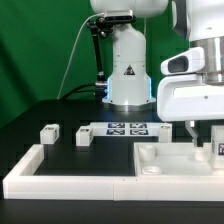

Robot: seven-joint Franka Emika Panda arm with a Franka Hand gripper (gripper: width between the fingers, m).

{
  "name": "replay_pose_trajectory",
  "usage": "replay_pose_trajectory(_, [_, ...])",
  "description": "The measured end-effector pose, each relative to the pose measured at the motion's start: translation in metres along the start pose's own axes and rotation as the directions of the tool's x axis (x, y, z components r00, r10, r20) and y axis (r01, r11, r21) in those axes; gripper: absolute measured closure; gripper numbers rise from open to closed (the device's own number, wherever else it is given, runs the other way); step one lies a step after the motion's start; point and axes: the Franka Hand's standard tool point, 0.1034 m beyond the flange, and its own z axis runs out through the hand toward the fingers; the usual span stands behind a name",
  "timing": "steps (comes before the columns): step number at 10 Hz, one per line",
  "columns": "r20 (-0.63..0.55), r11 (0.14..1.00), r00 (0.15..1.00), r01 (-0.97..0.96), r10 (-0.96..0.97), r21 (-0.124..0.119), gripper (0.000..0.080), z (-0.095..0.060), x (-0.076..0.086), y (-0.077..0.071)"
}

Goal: Assemble one leg

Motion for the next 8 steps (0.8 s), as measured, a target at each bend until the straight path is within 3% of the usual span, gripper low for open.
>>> replay_pose_trajectory(2, [-0.007,0.978,0.979,0.206,-0.206,-0.028,0.0151,-0.0013,0.0030,0.0025])
replay_pose_trajectory(5, [-0.006,0.975,0.975,0.221,-0.221,-0.027,0.0154,-0.0012,0.0032,0.0033])
replay_pose_trajectory(7, [-0.006,0.975,0.975,0.221,-0.221,-0.027,0.0510,-0.0013,0.0032,0.0033])
replay_pose_trajectory(8, [-0.006,0.976,0.976,0.217,-0.217,-0.027,0.0510,-0.0012,0.0032,0.0033])
